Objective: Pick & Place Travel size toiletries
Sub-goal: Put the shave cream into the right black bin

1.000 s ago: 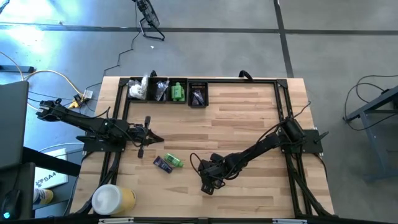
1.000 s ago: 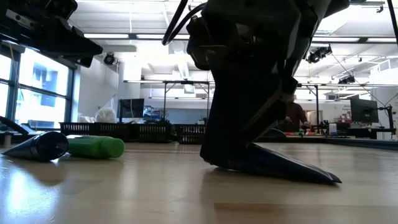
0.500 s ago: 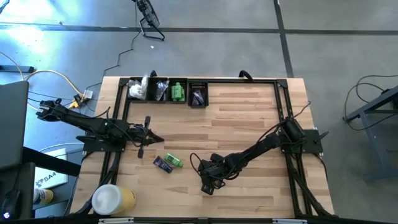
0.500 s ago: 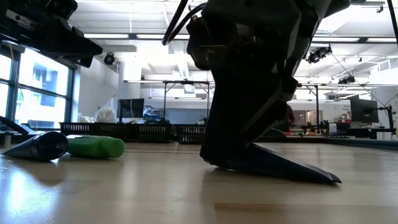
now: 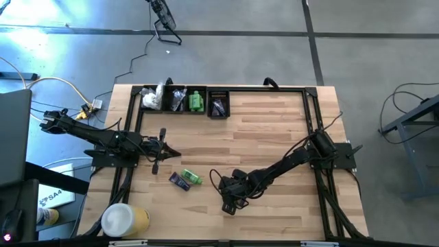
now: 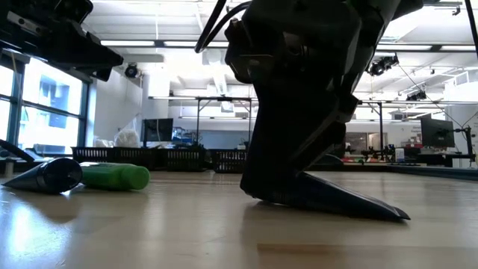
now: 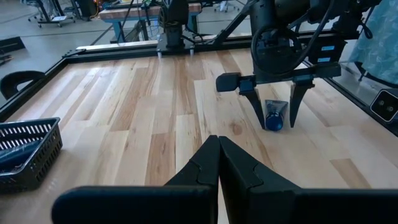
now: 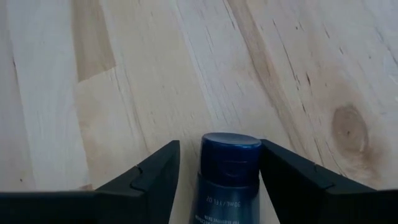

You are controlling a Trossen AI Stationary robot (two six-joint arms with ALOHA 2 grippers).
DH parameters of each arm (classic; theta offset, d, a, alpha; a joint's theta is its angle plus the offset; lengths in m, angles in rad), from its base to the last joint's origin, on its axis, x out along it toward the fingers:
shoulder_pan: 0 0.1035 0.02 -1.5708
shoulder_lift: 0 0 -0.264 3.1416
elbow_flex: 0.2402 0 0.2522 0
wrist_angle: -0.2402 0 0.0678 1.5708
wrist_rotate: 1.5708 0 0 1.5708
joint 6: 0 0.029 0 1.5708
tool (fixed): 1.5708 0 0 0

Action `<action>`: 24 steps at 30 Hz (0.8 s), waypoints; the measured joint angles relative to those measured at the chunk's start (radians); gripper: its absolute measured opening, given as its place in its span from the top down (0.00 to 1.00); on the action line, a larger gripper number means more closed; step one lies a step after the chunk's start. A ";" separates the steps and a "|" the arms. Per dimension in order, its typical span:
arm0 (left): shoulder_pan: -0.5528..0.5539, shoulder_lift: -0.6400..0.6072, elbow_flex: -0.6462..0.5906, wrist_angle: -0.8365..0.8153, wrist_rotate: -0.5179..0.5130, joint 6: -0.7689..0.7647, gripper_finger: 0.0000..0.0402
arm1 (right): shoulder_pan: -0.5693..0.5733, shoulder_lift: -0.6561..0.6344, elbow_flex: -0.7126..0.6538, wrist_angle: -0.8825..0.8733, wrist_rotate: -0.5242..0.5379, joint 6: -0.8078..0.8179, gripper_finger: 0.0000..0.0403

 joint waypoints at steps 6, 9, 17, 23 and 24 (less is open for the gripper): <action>0.000 0.000 0.000 0.000 0.000 0.000 1.00 | 0.000 0.000 0.000 -0.002 0.002 0.000 0.56; 0.000 0.000 0.000 0.000 0.000 0.000 1.00 | 0.000 0.000 0.000 -0.002 0.002 0.000 0.62; 0.000 0.000 0.000 0.000 0.000 0.000 1.00 | 0.000 0.000 0.000 0.000 0.002 -0.001 0.69; 0.000 0.000 0.000 0.000 0.000 0.000 1.00 | 0.000 0.000 0.000 0.000 0.002 -0.004 0.65; 0.000 0.000 0.000 0.000 0.000 0.000 1.00 | 0.000 0.000 0.000 0.000 0.002 -0.008 0.66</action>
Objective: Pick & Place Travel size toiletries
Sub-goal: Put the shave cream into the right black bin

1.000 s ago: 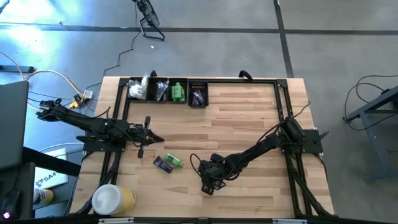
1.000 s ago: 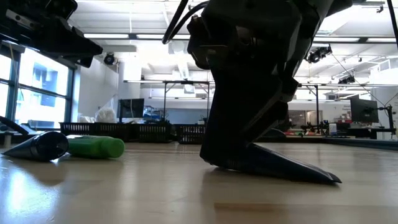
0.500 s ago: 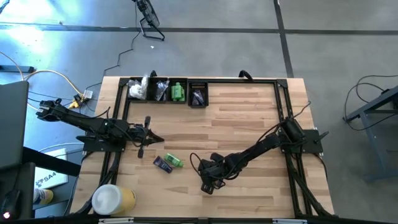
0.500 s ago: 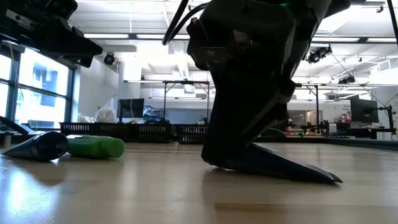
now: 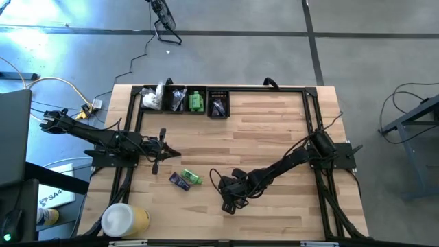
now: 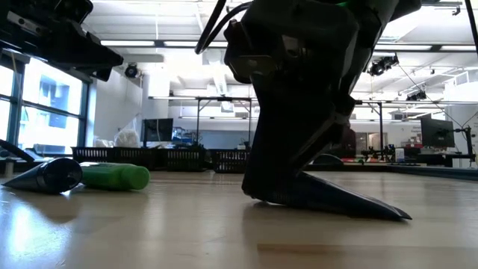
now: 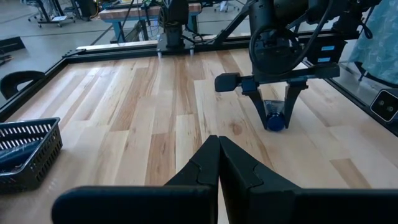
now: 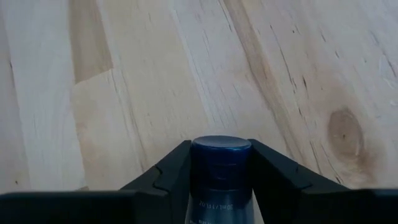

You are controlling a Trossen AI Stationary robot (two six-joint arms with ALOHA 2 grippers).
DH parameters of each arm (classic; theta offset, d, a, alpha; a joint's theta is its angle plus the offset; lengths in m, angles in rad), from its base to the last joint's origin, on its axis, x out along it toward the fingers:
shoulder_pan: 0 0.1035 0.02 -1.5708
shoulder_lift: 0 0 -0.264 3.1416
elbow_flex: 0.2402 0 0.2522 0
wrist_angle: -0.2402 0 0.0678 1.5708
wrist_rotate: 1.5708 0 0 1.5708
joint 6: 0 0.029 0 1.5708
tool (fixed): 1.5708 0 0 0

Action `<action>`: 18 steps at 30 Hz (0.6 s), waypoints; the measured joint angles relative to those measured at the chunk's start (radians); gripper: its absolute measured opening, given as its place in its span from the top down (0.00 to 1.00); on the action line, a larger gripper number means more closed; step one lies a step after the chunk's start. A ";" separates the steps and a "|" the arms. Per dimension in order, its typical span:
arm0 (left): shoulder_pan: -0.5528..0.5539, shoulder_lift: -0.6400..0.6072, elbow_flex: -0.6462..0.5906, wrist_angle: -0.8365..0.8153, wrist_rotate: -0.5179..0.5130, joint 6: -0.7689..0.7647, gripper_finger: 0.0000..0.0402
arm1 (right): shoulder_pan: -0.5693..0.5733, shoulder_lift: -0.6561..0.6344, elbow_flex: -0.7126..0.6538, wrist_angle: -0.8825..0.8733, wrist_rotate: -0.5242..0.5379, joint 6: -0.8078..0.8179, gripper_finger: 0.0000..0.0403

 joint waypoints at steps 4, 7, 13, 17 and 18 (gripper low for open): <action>0.000 0.000 0.000 0.000 0.000 0.000 1.00 | 0.000 0.000 0.000 0.001 -0.002 -0.018 0.70; 0.000 0.000 0.000 0.000 0.000 0.000 1.00 | -0.004 0.000 0.000 0.006 -0.009 -0.019 0.70; 0.000 0.000 0.000 0.000 0.000 0.000 1.00 | -0.025 -0.014 0.000 0.083 -0.001 -0.056 0.66; 0.000 0.000 0.000 0.000 -0.001 0.000 1.00 | -0.056 -0.044 -0.001 0.116 0.049 -0.121 0.70; 0.000 0.000 0.000 0.000 -0.001 0.000 1.00 | -0.067 -0.050 0.001 0.136 0.056 -0.138 0.70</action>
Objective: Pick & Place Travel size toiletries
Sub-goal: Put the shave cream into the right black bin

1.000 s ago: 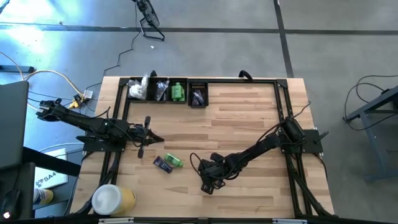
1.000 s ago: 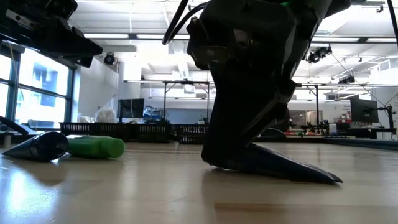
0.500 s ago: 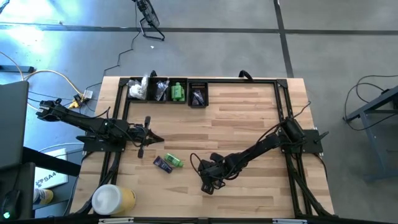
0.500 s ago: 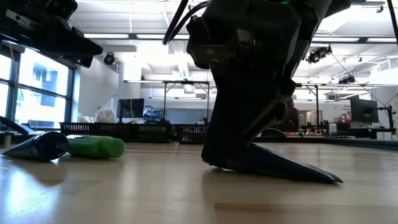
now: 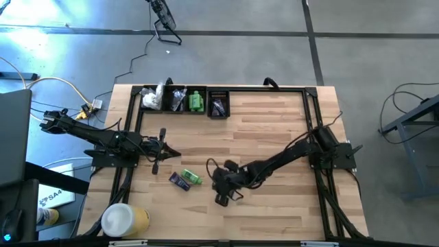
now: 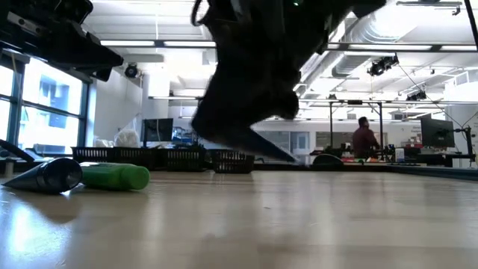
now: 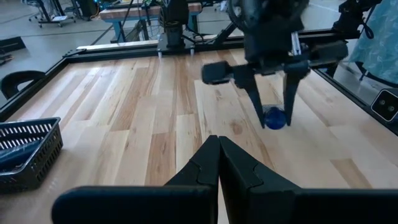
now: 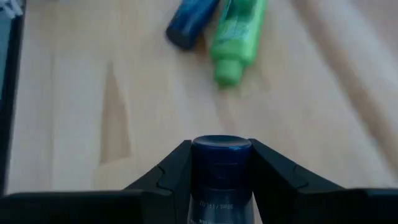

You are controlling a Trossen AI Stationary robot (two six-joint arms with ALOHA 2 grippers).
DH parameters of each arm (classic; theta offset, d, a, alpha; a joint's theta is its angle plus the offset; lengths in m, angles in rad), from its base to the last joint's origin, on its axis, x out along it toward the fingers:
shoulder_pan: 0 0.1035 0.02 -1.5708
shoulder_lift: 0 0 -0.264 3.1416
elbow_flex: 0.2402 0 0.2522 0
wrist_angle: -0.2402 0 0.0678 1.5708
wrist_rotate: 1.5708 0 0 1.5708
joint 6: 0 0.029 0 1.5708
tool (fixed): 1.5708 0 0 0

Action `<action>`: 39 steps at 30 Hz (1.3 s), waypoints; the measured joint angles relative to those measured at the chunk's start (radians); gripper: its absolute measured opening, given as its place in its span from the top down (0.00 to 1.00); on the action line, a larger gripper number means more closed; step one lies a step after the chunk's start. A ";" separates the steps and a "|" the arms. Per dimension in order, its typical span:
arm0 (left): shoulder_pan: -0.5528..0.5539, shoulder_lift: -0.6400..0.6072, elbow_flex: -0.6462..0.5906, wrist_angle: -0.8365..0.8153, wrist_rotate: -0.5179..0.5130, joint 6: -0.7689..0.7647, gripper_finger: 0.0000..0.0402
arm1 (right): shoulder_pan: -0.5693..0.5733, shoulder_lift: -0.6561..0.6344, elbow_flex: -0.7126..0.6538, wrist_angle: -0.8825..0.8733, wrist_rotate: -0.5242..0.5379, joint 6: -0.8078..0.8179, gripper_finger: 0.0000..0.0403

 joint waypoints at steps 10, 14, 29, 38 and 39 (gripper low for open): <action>0.000 0.000 0.000 -0.008 -0.006 0.004 1.00 | -0.145 -0.129 -0.002 0.039 0.071 -0.219 0.66; 0.000 -0.003 0.001 -0.016 -0.027 0.004 1.00 | -0.219 -0.174 -0.001 0.068 0.129 -0.334 0.70; 0.000 -0.005 0.002 -0.014 -0.048 -0.003 1.00 | -0.530 -0.198 -0.001 0.160 -0.001 -0.545 0.70; 0.000 -0.005 0.002 -0.013 -0.113 0.001 1.00 | -0.676 -0.198 -0.001 0.237 -0.196 -0.561 0.67; 0.000 -0.005 0.002 -0.013 -0.122 0.001 1.00 | -0.690 -0.198 -0.001 0.241 -0.214 -0.564 0.67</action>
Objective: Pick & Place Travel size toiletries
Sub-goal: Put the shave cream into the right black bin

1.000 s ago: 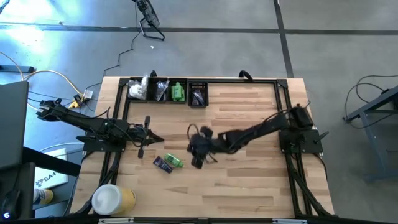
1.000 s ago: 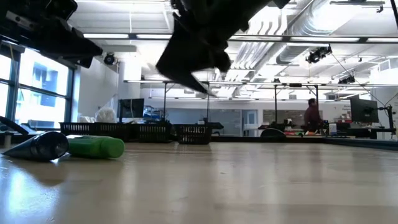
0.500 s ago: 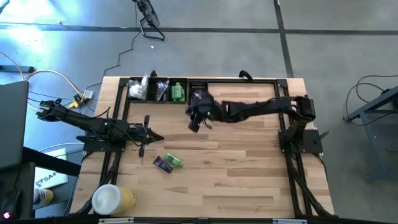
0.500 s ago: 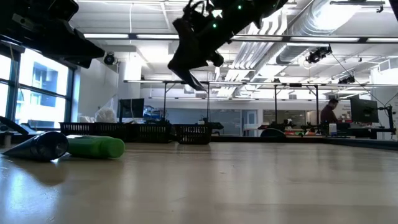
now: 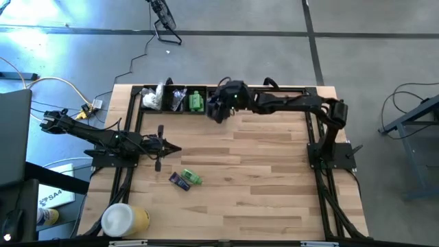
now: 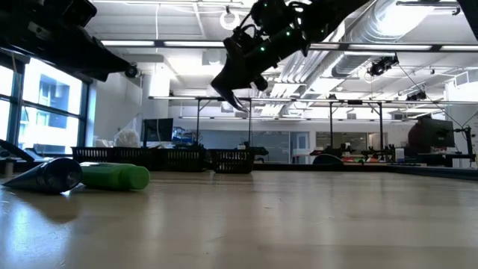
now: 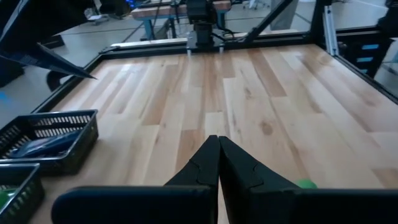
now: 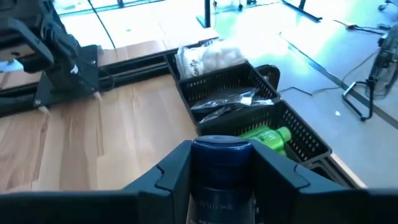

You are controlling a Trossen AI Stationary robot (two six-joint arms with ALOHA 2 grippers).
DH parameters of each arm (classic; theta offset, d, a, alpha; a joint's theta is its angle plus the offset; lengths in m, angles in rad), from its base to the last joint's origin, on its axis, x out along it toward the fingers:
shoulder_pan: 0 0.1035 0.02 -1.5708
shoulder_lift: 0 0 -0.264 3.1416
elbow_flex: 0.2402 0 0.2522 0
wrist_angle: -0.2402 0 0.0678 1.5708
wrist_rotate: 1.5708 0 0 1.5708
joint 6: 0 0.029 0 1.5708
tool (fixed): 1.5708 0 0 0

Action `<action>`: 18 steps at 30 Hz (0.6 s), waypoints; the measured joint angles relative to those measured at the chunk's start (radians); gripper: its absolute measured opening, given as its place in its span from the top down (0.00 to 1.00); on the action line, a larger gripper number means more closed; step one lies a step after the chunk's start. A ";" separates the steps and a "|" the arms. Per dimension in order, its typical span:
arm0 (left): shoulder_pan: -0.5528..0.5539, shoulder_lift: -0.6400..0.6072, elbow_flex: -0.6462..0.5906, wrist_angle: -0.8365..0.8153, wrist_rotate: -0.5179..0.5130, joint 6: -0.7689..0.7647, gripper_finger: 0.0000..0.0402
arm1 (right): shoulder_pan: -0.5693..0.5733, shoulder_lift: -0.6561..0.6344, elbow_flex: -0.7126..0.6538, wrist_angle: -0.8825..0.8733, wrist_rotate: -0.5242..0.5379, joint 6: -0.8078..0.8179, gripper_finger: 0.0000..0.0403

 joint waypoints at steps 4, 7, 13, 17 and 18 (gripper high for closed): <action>0.000 0.000 0.000 0.000 -0.031 0.003 1.00 | -0.053 0.008 0.000 0.013 -0.078 -0.046 0.70; 0.000 0.000 0.000 0.001 -0.050 0.003 1.00 | -0.094 0.018 0.000 0.012 -0.127 -0.062 0.69; 0.000 0.000 0.000 0.008 -0.062 0.003 1.00 | -0.171 0.083 0.000 0.054 -0.246 -0.100 0.68; 0.000 0.000 0.000 0.008 -0.065 0.003 1.00 | -0.219 0.125 -0.001 0.086 -0.330 -0.102 0.70; 0.000 0.000 0.000 0.007 -0.065 0.003 1.00 | -0.226 0.131 0.000 0.099 -0.343 -0.102 0.70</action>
